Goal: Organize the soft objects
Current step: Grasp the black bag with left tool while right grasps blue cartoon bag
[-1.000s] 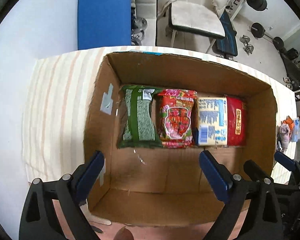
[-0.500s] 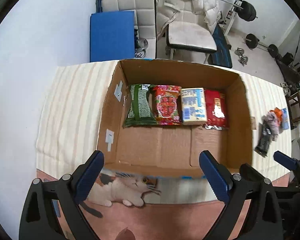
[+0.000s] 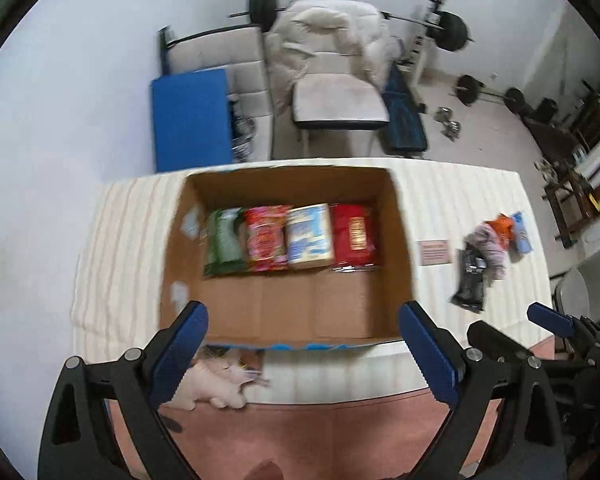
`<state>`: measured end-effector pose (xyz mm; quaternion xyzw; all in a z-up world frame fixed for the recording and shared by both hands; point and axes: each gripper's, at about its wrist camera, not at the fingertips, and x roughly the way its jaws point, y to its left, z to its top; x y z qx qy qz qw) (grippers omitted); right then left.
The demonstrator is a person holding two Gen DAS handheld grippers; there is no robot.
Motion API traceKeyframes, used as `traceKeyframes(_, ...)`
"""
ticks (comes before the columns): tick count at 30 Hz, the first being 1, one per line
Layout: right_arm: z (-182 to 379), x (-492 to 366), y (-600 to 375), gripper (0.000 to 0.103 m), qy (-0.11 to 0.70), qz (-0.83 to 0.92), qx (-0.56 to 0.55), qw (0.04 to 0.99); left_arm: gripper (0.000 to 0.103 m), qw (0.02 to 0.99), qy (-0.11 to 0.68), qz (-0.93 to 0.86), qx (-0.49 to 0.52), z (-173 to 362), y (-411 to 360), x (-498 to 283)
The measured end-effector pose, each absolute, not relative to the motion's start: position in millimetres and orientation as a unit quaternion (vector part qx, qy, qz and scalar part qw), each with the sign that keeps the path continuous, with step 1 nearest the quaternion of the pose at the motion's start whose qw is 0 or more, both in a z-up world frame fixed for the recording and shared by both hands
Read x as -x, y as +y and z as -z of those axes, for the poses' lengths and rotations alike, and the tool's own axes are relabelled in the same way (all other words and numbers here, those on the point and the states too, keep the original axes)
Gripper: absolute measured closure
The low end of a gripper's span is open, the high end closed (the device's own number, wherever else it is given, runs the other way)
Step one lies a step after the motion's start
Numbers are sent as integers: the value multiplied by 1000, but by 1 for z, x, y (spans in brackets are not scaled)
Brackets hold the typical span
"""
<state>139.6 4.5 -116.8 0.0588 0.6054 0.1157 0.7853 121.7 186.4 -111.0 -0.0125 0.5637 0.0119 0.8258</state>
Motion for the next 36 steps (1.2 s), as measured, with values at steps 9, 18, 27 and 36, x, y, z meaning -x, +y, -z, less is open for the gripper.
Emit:
traceKeyframes(9, 121, -169, -175, 0, 613, -6, -103, 783, 5, 780, 618, 97, 1, 168, 33, -168)
traceKeyframes(18, 178, -220, -321, 0, 649, 31, -98, 754, 9, 694, 708, 132, -28, 284, -91, -223)
traceKeyframes(27, 277, -316, -380, 0, 697, -30, -97, 710, 9, 628, 771, 106, -2, 377, -123, -244)
traceKeyframes(36, 370, -384, -379, 0, 742, -126, -82, 653, 10, 606, 791, 81, 0, 412, -125, -239)
